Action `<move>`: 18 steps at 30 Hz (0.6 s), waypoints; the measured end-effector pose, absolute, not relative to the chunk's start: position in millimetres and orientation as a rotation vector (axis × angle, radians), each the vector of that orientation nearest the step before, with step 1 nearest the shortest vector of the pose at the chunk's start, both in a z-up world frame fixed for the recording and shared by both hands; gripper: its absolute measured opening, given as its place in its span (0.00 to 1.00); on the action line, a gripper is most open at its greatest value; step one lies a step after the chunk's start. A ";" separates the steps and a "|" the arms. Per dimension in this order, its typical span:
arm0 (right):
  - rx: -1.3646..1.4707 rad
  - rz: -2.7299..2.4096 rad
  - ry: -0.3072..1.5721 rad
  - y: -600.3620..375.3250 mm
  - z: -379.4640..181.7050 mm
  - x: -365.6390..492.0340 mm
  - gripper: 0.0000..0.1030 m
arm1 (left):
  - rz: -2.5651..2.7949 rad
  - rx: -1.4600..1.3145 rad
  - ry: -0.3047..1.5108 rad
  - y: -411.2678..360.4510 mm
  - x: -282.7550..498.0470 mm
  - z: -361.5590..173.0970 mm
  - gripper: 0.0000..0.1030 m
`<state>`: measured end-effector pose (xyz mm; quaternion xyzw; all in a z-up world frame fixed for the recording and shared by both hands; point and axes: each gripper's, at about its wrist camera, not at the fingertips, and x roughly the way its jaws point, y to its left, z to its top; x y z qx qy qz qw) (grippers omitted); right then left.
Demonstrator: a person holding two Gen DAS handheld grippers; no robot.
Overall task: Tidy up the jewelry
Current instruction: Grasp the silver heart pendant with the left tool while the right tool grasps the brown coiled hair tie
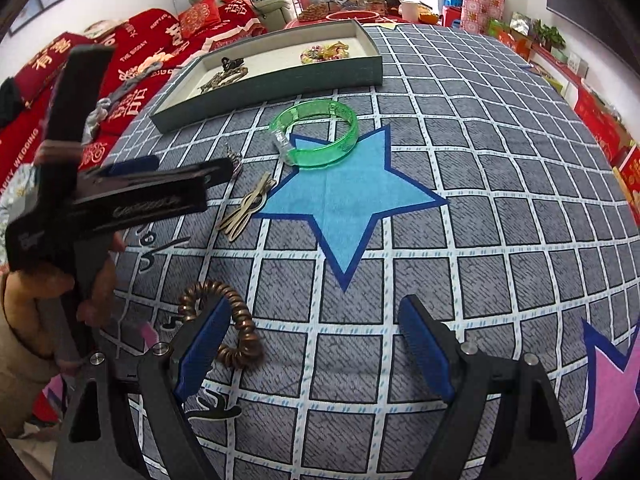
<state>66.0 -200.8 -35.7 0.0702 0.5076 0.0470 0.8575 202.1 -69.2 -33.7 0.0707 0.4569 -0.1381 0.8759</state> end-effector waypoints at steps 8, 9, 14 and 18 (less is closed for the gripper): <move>0.084 0.105 1.067 -186.8 -38.5 64.5 0.85 | -0.267 0.147 0.973 -69.8 211.3 -41.1 1.00; 0.073 0.104 1.067 -184.9 -38.7 64.8 0.85 | -0.267 0.146 0.974 -69.8 212.1 -41.2 1.00; -0.003 0.102 1.064 -170.7 -41.0 64.7 0.85 | -0.264 0.146 0.974 -71.0 214.2 -41.6 1.00; -0.080 0.098 1.048 -158.5 -42.6 62.2 0.76 | -0.257 0.148 0.971 -72.6 214.8 -41.3 1.00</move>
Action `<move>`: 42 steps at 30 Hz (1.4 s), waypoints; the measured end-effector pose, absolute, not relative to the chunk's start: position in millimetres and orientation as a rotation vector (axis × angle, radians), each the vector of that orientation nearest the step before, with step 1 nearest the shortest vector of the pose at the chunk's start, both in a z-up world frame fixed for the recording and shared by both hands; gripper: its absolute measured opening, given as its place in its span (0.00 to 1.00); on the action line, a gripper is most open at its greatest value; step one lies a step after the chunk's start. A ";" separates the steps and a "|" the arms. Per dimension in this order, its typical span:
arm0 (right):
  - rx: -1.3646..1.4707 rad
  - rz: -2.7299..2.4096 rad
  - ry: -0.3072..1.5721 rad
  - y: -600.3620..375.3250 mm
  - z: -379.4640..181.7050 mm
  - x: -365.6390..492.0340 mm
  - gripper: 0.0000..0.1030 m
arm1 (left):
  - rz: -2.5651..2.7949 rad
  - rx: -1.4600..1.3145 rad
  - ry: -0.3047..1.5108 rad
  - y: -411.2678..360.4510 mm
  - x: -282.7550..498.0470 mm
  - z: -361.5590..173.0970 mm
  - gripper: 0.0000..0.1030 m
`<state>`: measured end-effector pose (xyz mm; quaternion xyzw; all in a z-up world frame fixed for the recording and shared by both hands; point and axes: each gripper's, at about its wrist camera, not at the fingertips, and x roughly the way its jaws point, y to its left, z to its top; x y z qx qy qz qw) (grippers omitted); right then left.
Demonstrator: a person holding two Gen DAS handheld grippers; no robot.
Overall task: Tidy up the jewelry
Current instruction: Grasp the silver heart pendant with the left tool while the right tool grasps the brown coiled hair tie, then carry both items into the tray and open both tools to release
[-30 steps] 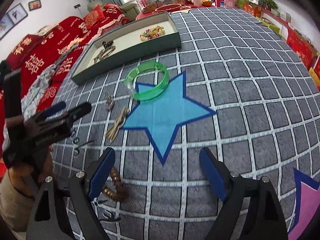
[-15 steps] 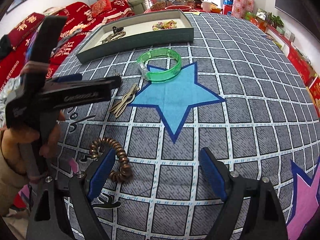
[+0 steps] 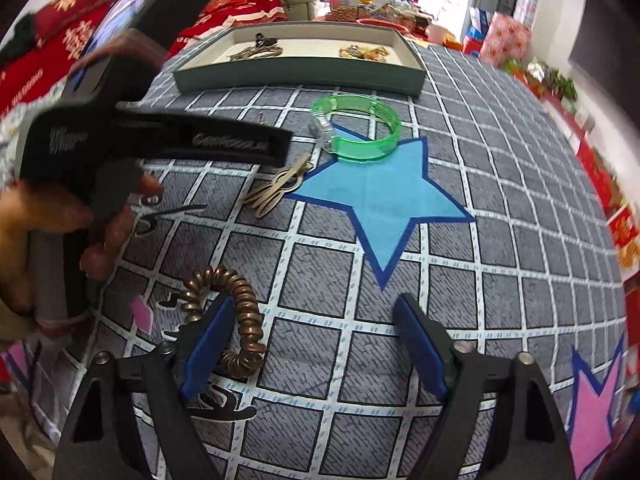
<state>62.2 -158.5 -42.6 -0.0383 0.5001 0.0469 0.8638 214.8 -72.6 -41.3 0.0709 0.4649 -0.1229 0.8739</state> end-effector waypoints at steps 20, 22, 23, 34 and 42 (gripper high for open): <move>0.008 0.132 1.040 -161.0 -36.0 59.6 0.11 | -0.419 0.158 0.958 -86.0 195.7 -27.9 0.31; 0.040 0.129 1.042 -167.8 -35.8 60.6 0.11 | -0.418 0.149 0.953 -81.6 194.3 -25.6 0.31; 0.056 0.131 1.041 -170.8 -35.5 61.0 0.11 | -0.418 0.145 0.952 -79.7 193.5 -24.7 0.31; 0.172 0.116 1.005 -201.8 -17.4 71.2 0.11 | -0.384 0.125 0.896 -53.1 186.5 -0.7 0.31; 0.194 0.109 0.971 -215.5 5.0 98.5 0.11 | -0.360 0.100 0.857 -33.2 198.3 20.1 0.31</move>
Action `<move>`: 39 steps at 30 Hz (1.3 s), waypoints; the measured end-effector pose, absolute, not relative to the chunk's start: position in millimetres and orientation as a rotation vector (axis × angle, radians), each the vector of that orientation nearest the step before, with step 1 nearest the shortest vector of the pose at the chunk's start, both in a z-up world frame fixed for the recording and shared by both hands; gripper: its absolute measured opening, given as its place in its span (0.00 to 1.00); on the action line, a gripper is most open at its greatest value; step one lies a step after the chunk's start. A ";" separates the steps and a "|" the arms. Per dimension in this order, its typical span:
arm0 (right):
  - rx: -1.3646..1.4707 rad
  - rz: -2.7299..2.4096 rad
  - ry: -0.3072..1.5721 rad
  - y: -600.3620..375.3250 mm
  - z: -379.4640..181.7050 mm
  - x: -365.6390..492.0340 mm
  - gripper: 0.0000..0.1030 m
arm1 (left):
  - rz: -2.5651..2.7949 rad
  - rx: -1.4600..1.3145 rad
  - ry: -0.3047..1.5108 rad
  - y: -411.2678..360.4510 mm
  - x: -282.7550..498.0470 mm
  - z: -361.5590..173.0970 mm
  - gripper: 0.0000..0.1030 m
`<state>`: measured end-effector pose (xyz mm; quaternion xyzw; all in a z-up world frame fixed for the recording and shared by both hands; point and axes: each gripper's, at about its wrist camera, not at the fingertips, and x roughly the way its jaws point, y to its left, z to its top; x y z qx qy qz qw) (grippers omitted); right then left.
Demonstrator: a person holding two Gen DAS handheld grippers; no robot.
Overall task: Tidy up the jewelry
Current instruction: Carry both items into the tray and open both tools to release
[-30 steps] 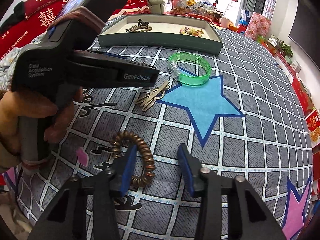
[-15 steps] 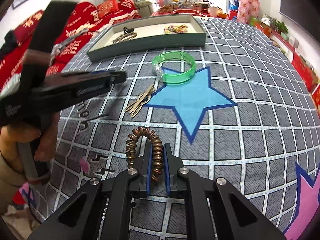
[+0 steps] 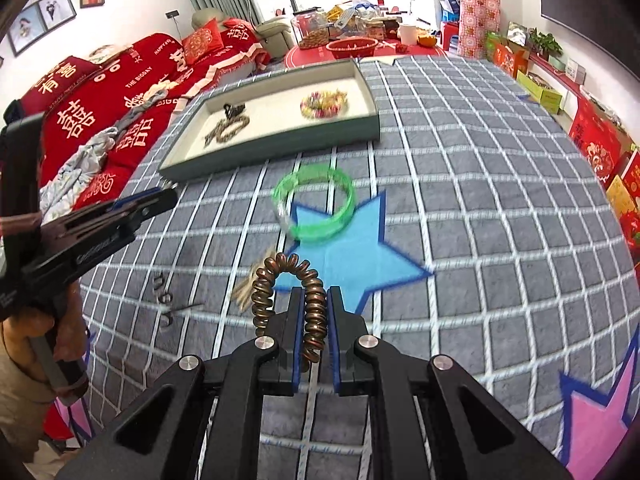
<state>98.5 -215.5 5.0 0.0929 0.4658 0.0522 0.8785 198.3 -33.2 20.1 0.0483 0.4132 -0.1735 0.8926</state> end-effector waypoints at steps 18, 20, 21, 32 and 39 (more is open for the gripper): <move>0.252 0.174 0.946 -221.9 57.6 253.1 0.11 | -0.294 0.045 0.827 -14.1 295.9 56.8 0.31; 0.248 0.175 0.950 -217.8 56.2 268.0 0.11 | -0.292 0.034 0.833 -13.3 309.2 56.6 0.31; 0.243 0.175 0.954 -215.6 53.5 275.1 0.11 | -0.296 0.027 0.840 -13.4 316.2 55.7 0.31; 0.260 0.182 1.091 -189.6 -10.4 338.1 0.11 | -0.264 0.059 0.906 -32.1 360.1 15.3 0.31; 0.204 0.108 1.109 -195.3 -30.8 350.9 0.11 | -0.244 0.074 0.944 -38.4 367.7 -11.2 0.31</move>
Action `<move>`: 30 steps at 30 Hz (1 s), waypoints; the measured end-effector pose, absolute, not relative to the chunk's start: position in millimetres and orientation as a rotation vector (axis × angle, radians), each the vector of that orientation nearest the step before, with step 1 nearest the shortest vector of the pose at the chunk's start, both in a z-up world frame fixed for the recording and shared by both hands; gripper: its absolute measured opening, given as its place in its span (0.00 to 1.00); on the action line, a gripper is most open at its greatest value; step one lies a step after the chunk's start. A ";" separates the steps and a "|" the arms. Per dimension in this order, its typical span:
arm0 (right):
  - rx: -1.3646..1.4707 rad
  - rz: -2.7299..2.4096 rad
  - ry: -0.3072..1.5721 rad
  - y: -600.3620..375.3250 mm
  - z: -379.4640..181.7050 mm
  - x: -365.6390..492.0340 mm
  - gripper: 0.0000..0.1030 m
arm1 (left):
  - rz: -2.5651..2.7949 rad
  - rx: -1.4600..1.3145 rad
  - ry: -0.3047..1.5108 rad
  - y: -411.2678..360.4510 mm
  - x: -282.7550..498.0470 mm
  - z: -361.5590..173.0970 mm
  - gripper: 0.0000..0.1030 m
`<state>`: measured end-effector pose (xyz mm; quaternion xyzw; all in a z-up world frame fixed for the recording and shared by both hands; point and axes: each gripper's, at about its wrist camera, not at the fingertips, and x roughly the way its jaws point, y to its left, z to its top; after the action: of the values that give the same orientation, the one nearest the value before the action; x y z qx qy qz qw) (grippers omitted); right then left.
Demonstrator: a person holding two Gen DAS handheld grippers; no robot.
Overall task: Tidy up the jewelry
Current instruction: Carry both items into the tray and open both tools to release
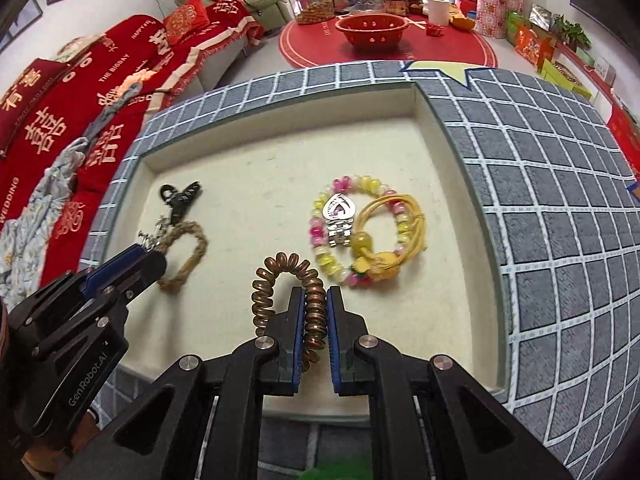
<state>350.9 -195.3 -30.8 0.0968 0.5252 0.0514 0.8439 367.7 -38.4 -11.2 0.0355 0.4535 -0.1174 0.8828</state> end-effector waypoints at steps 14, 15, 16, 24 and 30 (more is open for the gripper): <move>0.101 -0.010 1.059 -206.0 -30.6 350.5 0.12 | -0.193 0.161 0.926 -49.8 362.4 -22.7 0.31; 0.106 -0.009 1.060 -206.3 -30.4 350.3 0.12 | -0.190 0.165 0.926 -50.3 362.0 -22.5 0.31; 0.116 -0.007 1.063 -207.3 -29.9 349.7 0.13 | -0.183 0.170 0.926 -50.2 361.6 -22.2 0.31; 0.175 0.031 1.034 -211.5 -18.8 343.7 0.52 | -0.163 0.149 0.920 -46.9 357.8 -16.7 0.31; 0.274 0.067 0.999 -218.6 -7.6 333.4 0.68 | -0.149 0.146 0.888 -43.9 352.5 -5.2 0.31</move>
<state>333.4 -218.6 -7.6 0.1308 0.4773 0.0319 0.8684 352.5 -43.9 -5.2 0.0703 0.4288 -0.0718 0.8978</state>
